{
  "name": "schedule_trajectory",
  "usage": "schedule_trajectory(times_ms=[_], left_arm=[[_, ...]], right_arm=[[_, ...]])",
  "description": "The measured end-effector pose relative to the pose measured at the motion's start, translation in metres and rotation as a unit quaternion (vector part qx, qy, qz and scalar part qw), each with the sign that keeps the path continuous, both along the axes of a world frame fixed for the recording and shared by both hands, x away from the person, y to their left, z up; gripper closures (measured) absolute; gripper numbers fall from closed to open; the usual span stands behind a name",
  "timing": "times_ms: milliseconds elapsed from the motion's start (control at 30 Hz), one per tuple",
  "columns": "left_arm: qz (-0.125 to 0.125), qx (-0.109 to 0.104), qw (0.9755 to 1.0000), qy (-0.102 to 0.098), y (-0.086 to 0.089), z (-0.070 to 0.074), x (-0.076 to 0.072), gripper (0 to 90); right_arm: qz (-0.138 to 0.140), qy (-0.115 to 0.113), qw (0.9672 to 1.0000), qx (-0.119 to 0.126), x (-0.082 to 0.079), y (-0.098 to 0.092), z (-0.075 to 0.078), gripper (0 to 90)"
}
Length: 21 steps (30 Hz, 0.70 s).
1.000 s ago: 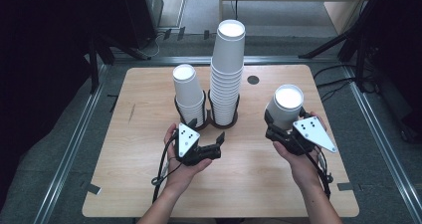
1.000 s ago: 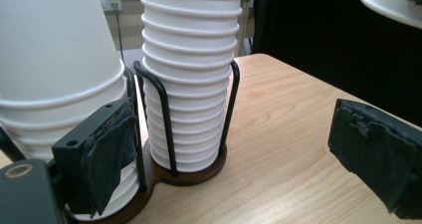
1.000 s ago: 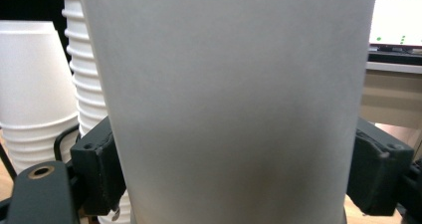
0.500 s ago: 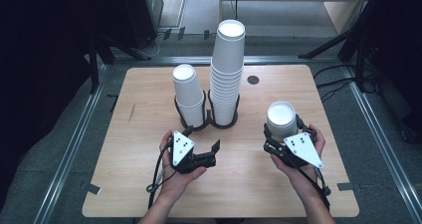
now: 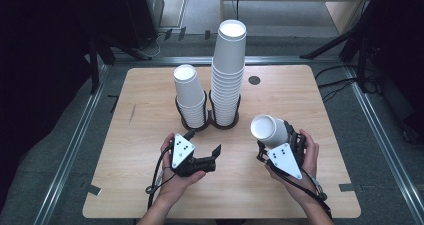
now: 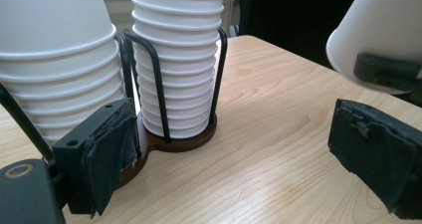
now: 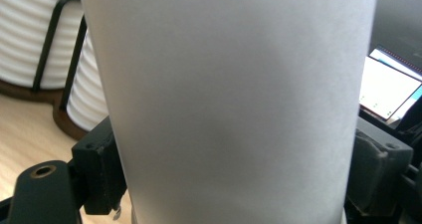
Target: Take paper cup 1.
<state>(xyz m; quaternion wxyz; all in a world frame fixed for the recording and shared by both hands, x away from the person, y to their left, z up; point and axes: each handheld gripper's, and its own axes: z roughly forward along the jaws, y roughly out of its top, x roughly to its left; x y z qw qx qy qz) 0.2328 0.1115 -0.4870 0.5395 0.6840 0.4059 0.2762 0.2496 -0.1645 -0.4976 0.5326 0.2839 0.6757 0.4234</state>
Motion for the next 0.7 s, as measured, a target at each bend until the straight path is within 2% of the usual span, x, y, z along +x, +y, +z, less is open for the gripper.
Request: schedule_trajectory(times_ms=[33,100,200,233,267,367,400,433,467,500,533,567,600,633,667,700], left_arm=[[-0.006,-0.004,1.0,0.003,0.001,0.001,0.001,5.4],[-0.007,-0.005,1.0,0.003,0.002,0.003,0.001,5.3],[-0.011,-0.01,0.9999,0.003,0.004,0.006,0.0,5.4],[-0.016,-0.009,0.9998,0.003,0.004,0.006,0.0,5.4],[-0.016,-0.009,0.9998,0.003,0.004,0.006,0.0,5.4],[-0.032,-0.007,0.9994,0.004,0.0,0.006,-0.002,5.3],[-0.032,-0.007,0.9994,0.004,0.0,0.006,-0.002,5.4],[-0.039,-0.005,0.9992,0.004,-0.002,0.006,-0.003,5.4],[-0.039,-0.005,0.9992,0.004,-0.002,0.006,-0.003,5.4],[-0.041,-0.004,0.9991,0.005,-0.002,0.006,-0.003,5.3],[-0.045,-0.004,0.999,0.005,-0.003,0.006,-0.003,5.3],[-0.048,-0.003,0.9988,0.005,-0.004,0.006,-0.004,5.3],[-0.048,-0.003,0.9988,0.005,-0.004,0.006,-0.004,5.3],[-0.062,-0.004,0.9981,0.008,-0.005,0.006,-0.005,5.3],[-0.07,-0.003,0.9975,0.01,-0.006,0.006,-0.005,5.2],[-0.07,-0.003,0.9975,0.01,-0.006,0.006,-0.005,5.1]], right_arm=[[0.008,0.004,0.9999,-0.012,0.0,0.003,-0.003,14.6],[0.011,0.002,0.9998,-0.018,0.0,0.003,-0.004,14.7],[0.016,0.0,0.9982,-0.057,0.0,0.007,-0.008,14.6],[0.01,-0.006,0.9967,-0.081,0.0,0.01,-0.01,14.7],[0.01,-0.006,0.9967,-0.081,0.0,0.01,-0.01,14.7],[0.005,-0.025,0.9915,-0.127,-0.002,0.015,-0.013,14.6],[0.005,-0.025,0.9915,-0.127,-0.002,0.015,-0.013,14.6],[0.005,-0.037,0.9877,-0.152,-0.003,0.017,-0.015,14.6],[0.005,-0.037,0.9877,-0.152,-0.003,0.017,-0.015,14.6],[0.009,-0.048,0.9836,-0.174,-0.004,0.02,-0.016,14.7],[0.009,-0.048,0.9836,-0.174,-0.004,0.02,-0.016,14.7],[0.014,-0.057,0.9799,-0.19,-0.006,0.022,-0.017,14.7],[0.014,-0.057,0.9799,-0.19,-0.006,0.022,-0.017,14.7],[0.016,-0.063,0.9767,-0.204,-0.007,0.024,-0.018,14.7],[0.017,-0.066,0.9753,-0.21,-0.007,0.024,-0.019,14.7],[0.017,-0.066,0.9753,-0.21,-0.007,0.024,-0.019,14.7]])
